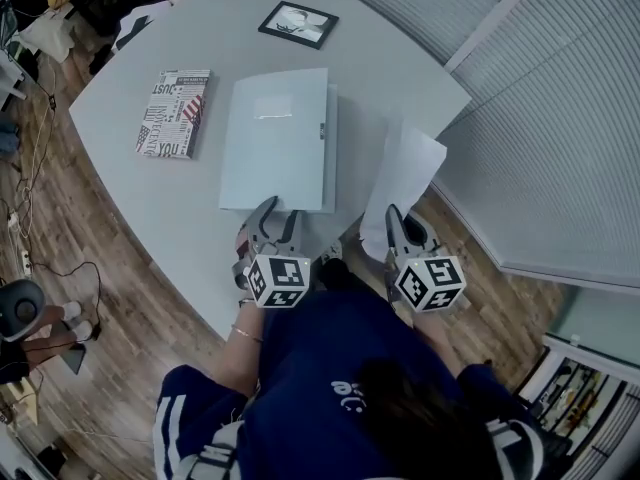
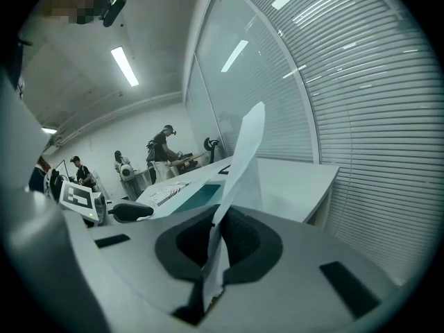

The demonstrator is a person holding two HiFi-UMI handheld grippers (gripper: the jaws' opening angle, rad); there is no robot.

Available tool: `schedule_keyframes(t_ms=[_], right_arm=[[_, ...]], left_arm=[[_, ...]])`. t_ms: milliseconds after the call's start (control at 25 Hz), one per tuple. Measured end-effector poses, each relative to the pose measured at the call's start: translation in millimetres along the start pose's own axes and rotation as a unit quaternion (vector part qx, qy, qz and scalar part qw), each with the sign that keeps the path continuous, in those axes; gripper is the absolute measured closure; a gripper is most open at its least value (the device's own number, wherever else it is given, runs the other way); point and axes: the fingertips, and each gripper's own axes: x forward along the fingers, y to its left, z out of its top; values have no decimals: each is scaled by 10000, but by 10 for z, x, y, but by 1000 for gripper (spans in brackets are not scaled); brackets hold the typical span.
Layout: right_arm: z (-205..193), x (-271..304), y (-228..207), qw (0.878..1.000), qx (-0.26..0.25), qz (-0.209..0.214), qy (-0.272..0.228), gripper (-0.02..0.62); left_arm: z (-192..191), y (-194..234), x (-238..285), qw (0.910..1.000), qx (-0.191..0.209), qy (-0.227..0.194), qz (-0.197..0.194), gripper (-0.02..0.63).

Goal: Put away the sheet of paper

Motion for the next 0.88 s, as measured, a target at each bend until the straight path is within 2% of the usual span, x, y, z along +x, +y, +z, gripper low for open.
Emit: schedule_keyframes(t_ms=[120,440,640,880], right_arm=[[49,28,-17,10000,-44,51,-17,586],[112,126,9,9996,-211,202,11,586],[119,171,27,9994,-220,264,25,586],[139,243,77,9989,-299,359,26,586]], left_arm=[[64,15,19,9998,156,-79,77,439],[224,95,-43,9987,-246,-439,24,465],[331,204,-153,9976,-243,-625,187,516],[409,428,-303,9929,-460,-942,562,555]])
